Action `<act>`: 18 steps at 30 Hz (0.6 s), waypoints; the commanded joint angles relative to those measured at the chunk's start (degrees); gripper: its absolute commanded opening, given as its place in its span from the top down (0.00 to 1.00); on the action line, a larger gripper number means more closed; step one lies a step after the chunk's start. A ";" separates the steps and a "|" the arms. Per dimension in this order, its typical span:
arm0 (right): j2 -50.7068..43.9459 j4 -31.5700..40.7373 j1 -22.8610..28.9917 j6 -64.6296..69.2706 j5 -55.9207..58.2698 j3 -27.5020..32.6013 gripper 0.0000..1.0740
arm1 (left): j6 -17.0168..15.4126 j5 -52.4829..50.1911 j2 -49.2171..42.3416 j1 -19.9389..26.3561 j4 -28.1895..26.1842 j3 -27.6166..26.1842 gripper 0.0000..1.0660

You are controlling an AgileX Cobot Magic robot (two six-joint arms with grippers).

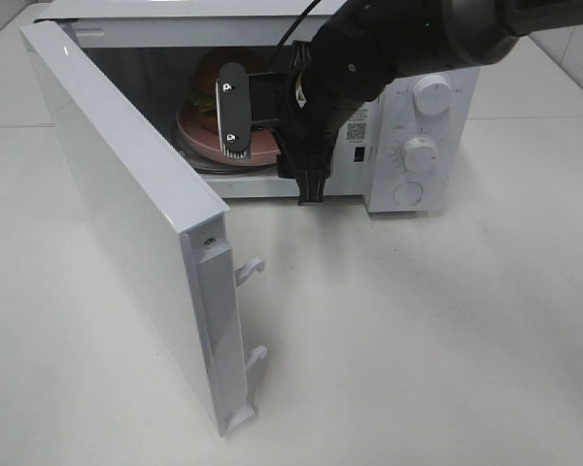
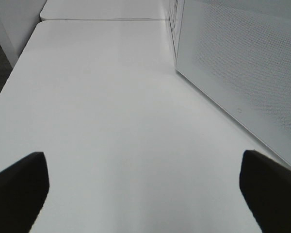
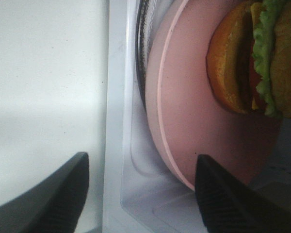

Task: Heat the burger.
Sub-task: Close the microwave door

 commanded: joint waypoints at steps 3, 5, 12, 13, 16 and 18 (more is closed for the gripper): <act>-4.98 1.60 -0.11 0.57 -3.32 5.90 0.40 | -0.11 -0.63 -0.80 0.11 -0.46 0.06 0.06; -6.30 2.12 -0.11 0.86 -3.90 7.79 0.40 | -0.11 -0.63 -0.80 0.11 -0.46 0.06 0.06; -12.26 2.69 -0.11 12.66 -6.25 14.09 0.25 | -0.11 -0.63 -0.80 0.11 -0.46 0.06 0.06; -12.26 2.69 -0.11 12.66 -6.25 14.09 0.25 | -0.11 -0.63 -0.80 0.11 -0.46 0.06 0.06; -14.95 2.69 -0.11 16.39 -6.30 16.67 0.22 | -0.11 -0.63 -0.80 0.11 -0.46 0.06 0.06; -16.73 2.69 -0.11 19.02 -6.25 18.51 0.22 | -0.11 -0.63 -0.80 0.11 -0.46 0.06 0.06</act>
